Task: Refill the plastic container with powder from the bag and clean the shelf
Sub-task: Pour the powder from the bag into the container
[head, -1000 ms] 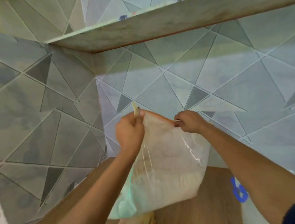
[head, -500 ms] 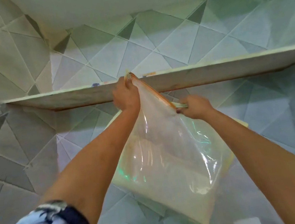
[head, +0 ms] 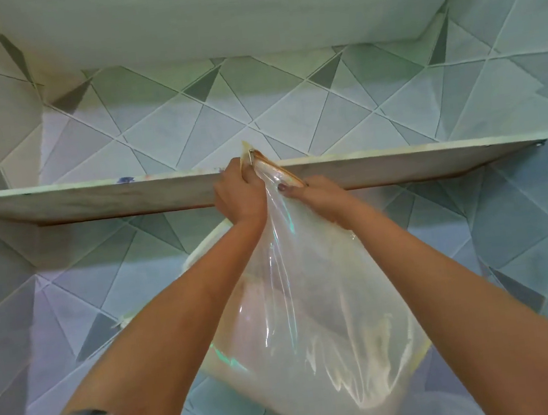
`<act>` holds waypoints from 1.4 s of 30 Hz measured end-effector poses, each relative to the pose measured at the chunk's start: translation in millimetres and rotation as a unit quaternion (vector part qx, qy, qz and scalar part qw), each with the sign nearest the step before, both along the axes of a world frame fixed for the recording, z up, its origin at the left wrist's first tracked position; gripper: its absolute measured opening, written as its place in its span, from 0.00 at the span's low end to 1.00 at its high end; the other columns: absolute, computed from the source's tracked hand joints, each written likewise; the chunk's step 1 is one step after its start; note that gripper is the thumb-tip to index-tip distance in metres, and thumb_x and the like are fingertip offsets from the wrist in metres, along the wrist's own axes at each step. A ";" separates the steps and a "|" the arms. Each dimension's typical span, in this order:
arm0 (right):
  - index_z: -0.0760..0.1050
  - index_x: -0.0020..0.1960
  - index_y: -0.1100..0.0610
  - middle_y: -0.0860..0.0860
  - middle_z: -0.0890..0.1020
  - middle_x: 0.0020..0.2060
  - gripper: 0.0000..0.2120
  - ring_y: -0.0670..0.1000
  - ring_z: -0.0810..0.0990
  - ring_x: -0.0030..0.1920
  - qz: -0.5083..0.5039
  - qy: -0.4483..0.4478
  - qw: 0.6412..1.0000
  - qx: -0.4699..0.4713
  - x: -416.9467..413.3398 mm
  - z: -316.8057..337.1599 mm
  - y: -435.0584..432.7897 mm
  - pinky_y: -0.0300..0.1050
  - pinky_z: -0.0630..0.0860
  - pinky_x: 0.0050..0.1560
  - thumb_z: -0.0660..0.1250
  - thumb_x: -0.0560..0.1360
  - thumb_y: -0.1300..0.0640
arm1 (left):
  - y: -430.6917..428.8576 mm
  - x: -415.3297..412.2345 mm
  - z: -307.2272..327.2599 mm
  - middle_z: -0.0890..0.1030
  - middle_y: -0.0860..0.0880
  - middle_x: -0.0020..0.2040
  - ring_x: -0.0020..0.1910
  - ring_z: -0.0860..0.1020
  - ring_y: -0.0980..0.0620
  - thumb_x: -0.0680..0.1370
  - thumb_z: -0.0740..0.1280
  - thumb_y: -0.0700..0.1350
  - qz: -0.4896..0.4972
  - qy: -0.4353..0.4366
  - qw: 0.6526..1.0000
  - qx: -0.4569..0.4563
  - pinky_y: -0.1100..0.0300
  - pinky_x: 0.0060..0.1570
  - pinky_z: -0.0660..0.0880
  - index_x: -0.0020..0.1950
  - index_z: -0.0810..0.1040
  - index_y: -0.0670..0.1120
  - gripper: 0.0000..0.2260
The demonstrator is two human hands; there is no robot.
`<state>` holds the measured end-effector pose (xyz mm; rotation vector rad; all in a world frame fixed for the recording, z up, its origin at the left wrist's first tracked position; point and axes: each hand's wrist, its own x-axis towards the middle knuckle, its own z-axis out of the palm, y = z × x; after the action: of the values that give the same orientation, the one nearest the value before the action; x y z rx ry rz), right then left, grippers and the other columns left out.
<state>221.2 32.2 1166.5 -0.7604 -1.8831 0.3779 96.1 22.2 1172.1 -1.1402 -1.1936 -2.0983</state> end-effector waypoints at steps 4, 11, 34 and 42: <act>0.65 0.26 0.54 0.49 0.64 0.24 0.20 0.49 0.63 0.27 -0.025 0.054 0.996 0.064 -22.4 4.5 6.1 0.42 0.57 0.30 0.66 0.74 0.52 | -5.0 -9.8 1.0 0.78 0.39 0.39 0.39 0.72 0.42 0.79 0.58 0.45 -0.006 0.028 1.000 -0.006 0.57 0.37 0.63 0.39 0.73 0.42 0.12; 0.74 0.34 0.57 0.57 0.78 0.36 0.12 0.60 0.78 0.45 -0.130 0.122 0.977 0.119 -64.9 18.3 -19.6 0.42 0.65 0.39 0.63 0.74 0.54 | -49.2 -67.1 9.6 0.69 0.50 0.29 0.30 0.66 0.53 0.76 0.66 0.48 -0.129 0.071 0.986 -0.079 0.59 0.34 0.63 0.34 0.75 0.42 0.14; 0.79 0.54 0.62 0.62 0.80 0.54 0.15 0.63 0.76 0.57 -0.220 0.143 0.963 0.060 -42.9 -0.8 3.2 0.50 0.71 0.54 0.62 0.77 0.53 | -72.0 -101.7 -183.4 0.78 0.48 0.40 0.40 0.76 0.52 0.79 0.62 0.38 -0.299 -0.397 0.864 0.078 0.60 0.37 0.77 0.48 0.76 0.43 0.04; 0.75 0.36 0.57 0.60 0.72 0.34 0.13 0.58 0.71 0.39 -0.217 0.111 0.966 0.081 33.6 -14.2 35.2 0.44 0.65 0.40 0.63 0.76 0.51 | -30.4 -97.1 -102.9 0.76 0.47 0.39 0.39 0.71 0.50 0.76 0.65 0.41 -0.176 -0.323 0.924 0.107 0.55 0.45 0.74 0.45 0.80 0.43 0.04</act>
<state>254.8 67.4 1152.3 -0.9491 -1.4668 0.0279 -1.0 -8.2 1069.2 -0.5962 -1.0227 -2.9417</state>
